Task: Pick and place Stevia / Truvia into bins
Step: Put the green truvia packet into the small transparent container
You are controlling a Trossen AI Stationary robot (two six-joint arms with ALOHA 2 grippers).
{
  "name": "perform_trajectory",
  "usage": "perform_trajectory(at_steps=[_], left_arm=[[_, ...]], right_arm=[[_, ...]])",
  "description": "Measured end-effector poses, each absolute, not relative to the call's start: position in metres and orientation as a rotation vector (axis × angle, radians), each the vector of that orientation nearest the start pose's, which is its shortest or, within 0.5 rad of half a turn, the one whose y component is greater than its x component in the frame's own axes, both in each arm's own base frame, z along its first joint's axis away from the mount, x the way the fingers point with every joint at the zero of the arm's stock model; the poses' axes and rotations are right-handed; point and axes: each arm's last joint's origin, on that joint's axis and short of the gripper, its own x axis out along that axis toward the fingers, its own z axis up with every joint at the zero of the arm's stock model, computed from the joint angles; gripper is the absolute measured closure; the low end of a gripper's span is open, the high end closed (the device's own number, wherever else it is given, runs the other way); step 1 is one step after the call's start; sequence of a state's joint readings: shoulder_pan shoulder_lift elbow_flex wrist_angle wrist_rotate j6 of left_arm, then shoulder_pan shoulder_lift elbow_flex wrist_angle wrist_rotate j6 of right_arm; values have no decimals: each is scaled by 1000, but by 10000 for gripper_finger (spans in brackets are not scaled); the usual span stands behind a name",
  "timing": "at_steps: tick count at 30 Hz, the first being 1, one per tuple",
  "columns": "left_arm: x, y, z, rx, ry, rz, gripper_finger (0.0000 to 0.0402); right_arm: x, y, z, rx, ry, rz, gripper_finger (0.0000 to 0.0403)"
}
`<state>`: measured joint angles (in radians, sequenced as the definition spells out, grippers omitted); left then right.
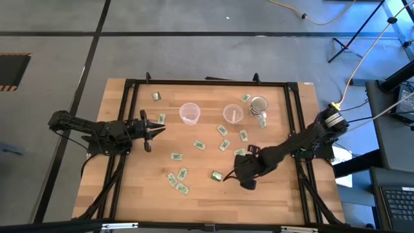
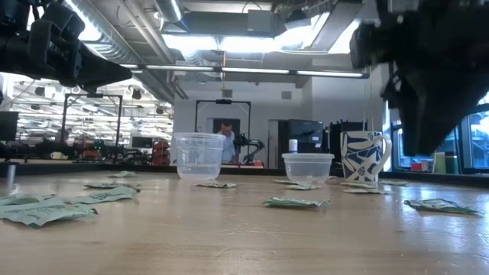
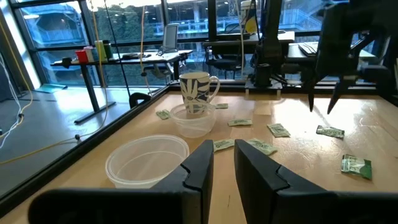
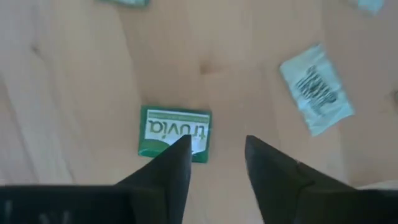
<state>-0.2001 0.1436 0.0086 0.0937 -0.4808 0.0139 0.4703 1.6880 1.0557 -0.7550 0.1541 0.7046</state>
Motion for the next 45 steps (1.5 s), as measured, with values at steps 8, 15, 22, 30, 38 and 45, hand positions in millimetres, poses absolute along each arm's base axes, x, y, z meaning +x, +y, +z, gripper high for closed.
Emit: perform_trajectory(at_steps=[8, 15, 22, 30, 38, 45], left_arm=[[104, -7, 164, 28, 41, 280, 343], [104, -7, 164, 28, 41, 280, 343], [104, -7, 164, 28, 41, 280, 343], [104, -7, 164, 28, 41, 280, 343], [104, -7, 164, 28, 41, 280, 343], [104, -7, 164, 28, 41, 280, 343]], right_arm=[[274, 136, 157, 203, 1398, -210, 286], [277, 138, 152, 213, 1401, -196, 287], [278, 140, 139, 212, 1454, -197, 287], [280, 141, 132, 214, 1483, -197, 287], [279, 141, 133, 216, 1482, -194, 287], [279, 140, 133, 216, 1485, -194, 293]])
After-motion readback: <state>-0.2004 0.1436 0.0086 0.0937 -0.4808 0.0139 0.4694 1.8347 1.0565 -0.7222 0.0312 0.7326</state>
